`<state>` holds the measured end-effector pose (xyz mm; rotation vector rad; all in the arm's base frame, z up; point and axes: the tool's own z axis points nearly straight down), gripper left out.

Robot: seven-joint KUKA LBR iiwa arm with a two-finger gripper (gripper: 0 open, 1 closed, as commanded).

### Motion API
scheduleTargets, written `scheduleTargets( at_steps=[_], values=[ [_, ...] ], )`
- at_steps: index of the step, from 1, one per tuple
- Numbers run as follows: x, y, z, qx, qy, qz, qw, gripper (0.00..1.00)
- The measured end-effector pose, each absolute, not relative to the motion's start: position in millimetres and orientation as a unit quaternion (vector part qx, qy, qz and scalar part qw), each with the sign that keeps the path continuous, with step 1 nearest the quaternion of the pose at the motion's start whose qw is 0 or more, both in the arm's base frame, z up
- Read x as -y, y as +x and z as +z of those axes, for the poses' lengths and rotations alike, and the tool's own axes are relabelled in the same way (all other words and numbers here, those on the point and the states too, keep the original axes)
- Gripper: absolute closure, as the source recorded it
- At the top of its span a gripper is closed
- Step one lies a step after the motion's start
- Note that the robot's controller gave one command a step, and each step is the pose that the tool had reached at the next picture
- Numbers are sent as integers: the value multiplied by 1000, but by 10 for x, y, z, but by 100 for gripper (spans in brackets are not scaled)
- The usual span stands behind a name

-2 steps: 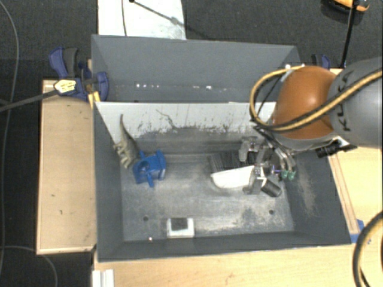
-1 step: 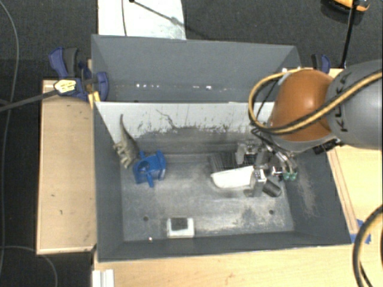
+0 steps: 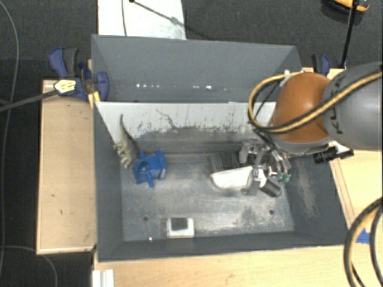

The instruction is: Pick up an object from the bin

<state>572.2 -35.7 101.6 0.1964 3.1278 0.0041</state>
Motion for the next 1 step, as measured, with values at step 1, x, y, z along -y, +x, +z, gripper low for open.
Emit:
scheduleTargets(
  at_steps=[1],
  values=[
    [541, 5822, 739, -996, -87, 1, 6, 100]
  ],
)
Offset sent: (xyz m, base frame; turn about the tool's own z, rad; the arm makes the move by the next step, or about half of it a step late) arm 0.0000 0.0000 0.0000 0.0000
